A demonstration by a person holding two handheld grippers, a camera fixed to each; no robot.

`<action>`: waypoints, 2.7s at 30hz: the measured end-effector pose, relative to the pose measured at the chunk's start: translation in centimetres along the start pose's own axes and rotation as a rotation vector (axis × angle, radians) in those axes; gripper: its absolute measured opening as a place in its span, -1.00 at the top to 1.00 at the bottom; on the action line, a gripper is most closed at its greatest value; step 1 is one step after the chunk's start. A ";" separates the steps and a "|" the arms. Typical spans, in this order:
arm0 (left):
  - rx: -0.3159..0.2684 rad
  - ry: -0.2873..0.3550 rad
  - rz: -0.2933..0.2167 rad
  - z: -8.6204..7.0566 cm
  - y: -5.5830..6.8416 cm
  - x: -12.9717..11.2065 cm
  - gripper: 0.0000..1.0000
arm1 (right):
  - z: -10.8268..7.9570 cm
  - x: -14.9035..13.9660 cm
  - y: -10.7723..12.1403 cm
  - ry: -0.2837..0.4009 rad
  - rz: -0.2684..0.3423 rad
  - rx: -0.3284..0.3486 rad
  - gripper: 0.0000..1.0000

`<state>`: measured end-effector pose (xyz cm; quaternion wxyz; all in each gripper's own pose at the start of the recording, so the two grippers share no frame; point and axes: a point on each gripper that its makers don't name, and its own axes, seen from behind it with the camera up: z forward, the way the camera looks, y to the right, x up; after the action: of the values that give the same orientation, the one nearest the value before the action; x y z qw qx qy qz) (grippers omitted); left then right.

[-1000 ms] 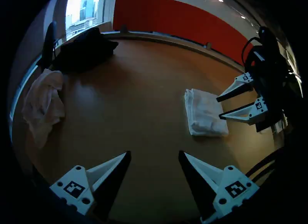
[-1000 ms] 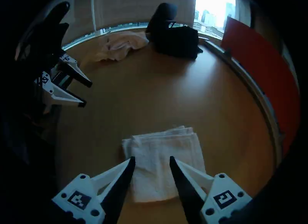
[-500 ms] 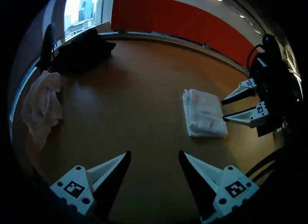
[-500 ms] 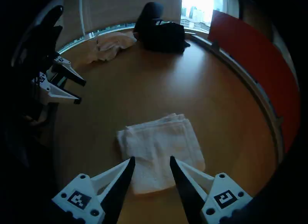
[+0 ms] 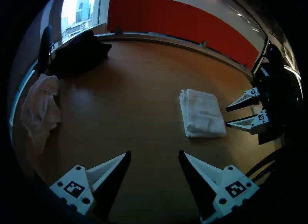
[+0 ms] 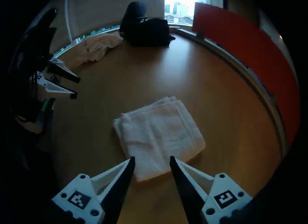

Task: Fold towel

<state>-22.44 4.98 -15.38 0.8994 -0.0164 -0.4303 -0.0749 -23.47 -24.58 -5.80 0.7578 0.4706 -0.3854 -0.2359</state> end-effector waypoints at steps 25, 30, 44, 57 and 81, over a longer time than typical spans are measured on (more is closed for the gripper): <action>-0.007 -0.001 0.009 0.0 0.5 -0.3 -0.83 | 2.0 -4.8 -1.7 -0.043 0.110 -0.051 -0.14; -0.009 -0.001 0.008 -0.1 0.6 -0.4 -0.83 | 2.5 -5.0 -2.1 -0.047 0.115 -0.048 0.06; -0.012 0.002 0.009 -0.2 0.8 -0.5 -0.83 | 2.5 -5.5 -1.9 -0.041 0.128 -0.073 0.89; -0.022 0.009 0.006 0.1 0.9 -0.5 -0.83 | 0.9 -3.7 -1.0 -0.008 0.124 -0.090 0.93; -0.050 0.048 0.065 -0.4 1.2 2.6 -0.83 | -6.7 10.4 2.9 0.180 0.027 -0.122 0.94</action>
<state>-20.39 5.86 -13.55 0.9107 -0.0512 -0.4059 -0.0569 -11.94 -27.18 -1.16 0.8197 0.4378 -0.3071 -0.2053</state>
